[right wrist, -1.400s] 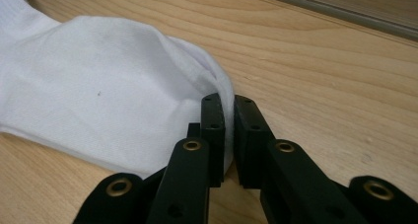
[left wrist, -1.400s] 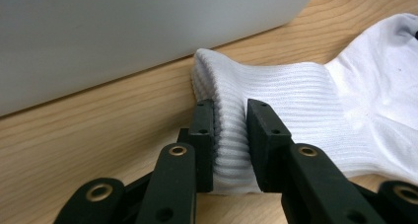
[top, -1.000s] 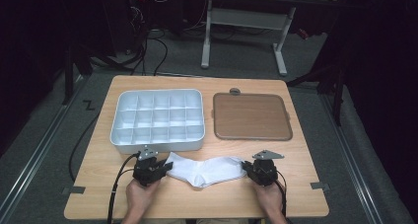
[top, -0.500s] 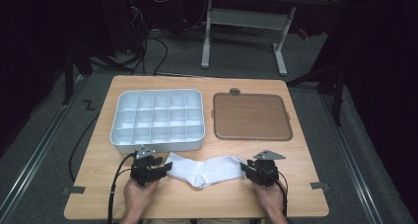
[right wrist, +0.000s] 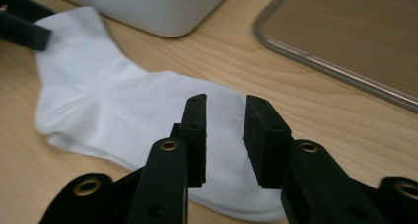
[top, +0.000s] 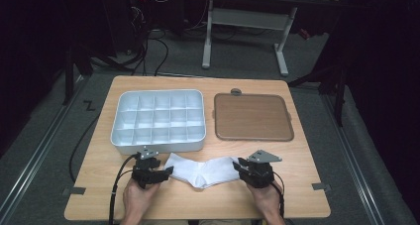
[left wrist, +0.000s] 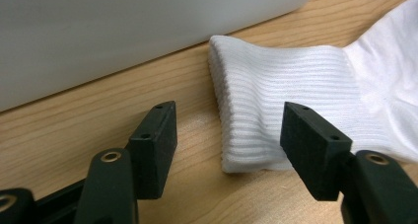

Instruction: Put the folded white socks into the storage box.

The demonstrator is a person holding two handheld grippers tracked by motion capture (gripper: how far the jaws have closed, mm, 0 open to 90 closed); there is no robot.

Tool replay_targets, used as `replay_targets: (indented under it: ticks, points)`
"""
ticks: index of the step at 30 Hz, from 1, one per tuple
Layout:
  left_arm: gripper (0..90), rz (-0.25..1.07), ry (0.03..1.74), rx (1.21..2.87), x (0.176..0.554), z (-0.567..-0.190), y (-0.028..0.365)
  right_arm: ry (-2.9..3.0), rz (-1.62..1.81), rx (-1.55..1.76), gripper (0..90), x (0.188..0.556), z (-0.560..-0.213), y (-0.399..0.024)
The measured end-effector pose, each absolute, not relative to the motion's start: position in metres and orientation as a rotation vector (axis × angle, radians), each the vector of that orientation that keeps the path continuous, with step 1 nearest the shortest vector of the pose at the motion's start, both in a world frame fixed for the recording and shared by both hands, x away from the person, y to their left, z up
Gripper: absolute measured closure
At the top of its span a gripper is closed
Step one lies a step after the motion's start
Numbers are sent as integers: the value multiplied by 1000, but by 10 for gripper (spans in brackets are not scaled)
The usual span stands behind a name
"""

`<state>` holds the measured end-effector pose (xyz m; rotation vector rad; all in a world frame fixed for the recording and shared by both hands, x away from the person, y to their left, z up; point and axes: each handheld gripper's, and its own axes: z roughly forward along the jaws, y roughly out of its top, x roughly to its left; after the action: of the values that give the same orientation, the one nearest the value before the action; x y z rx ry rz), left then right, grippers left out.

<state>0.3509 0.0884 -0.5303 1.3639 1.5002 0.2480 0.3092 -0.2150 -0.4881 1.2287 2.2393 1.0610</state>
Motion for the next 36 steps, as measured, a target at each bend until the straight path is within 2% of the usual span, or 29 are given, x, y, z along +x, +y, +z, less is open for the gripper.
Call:
replay_targets:
  ticks: [6, 13, 23, 36]
  points:
    - [424, 327, 1486, 1419, 349, -532, 81, 2354, 1073, 1155, 780, 311, -497, -184]
    - [469, 343, 1485, 1430, 348, -532, 78, 2408, 1085, 1144, 785, 312, -508, -162]
    - [653, 295, 1478, 1426, 347, -531, 76, 2445, 1072, 1115, 790, 311, -513, -151]
    - [755, 240, 1484, 1413, 347, -530, 77, 2474, 1066, 1092, 791, 312, -517, -141]
